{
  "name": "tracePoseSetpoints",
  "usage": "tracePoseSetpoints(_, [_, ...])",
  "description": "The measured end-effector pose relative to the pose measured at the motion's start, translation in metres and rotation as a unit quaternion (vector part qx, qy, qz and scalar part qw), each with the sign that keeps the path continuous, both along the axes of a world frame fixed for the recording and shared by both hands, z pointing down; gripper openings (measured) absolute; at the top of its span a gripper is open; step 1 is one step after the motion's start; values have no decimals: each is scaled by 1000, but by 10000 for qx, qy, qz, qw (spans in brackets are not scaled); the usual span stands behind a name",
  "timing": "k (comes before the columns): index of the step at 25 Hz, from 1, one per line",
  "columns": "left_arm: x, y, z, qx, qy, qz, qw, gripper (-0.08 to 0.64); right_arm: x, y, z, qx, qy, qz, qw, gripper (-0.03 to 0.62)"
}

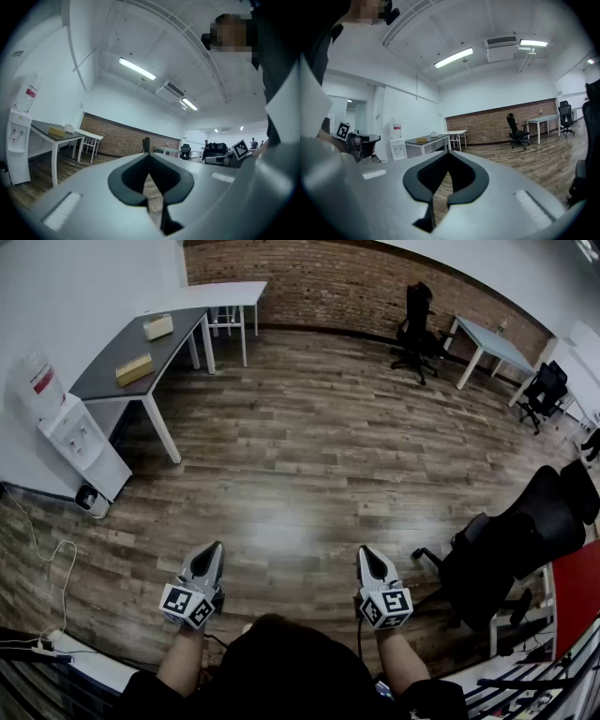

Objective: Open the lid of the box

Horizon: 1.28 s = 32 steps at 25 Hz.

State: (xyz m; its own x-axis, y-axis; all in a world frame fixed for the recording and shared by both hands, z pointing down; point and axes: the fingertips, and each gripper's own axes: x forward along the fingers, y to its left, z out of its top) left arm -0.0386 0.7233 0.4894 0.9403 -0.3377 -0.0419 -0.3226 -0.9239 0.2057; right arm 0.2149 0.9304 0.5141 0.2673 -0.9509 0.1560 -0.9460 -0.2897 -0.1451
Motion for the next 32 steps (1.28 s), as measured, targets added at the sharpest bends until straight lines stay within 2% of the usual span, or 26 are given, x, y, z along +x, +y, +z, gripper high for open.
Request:
tracePoseSetpoints(4, [1, 4, -10, -78, 193, 42, 9998, 0, -4, -2, -8, 101, -19, -45, 9999, 2])
tracePoseSetpoints(15, [-26, -2, -10, -58, 200, -142, 9997, 0, -26, -33, -7, 63, -97, -421, 9990, 2])
tracePoseSetpoints(24, [-89, -37, 1, -76, 145, -737, 9971, 0, -60, -91, -11, 197, -208, -927, 9953, 3])
tracePoseSetpoints(32, [-153, -69, -5, -23, 156, -1229, 9923, 0, -114, -162, -14, 147, -152, -1489, 9886, 3])
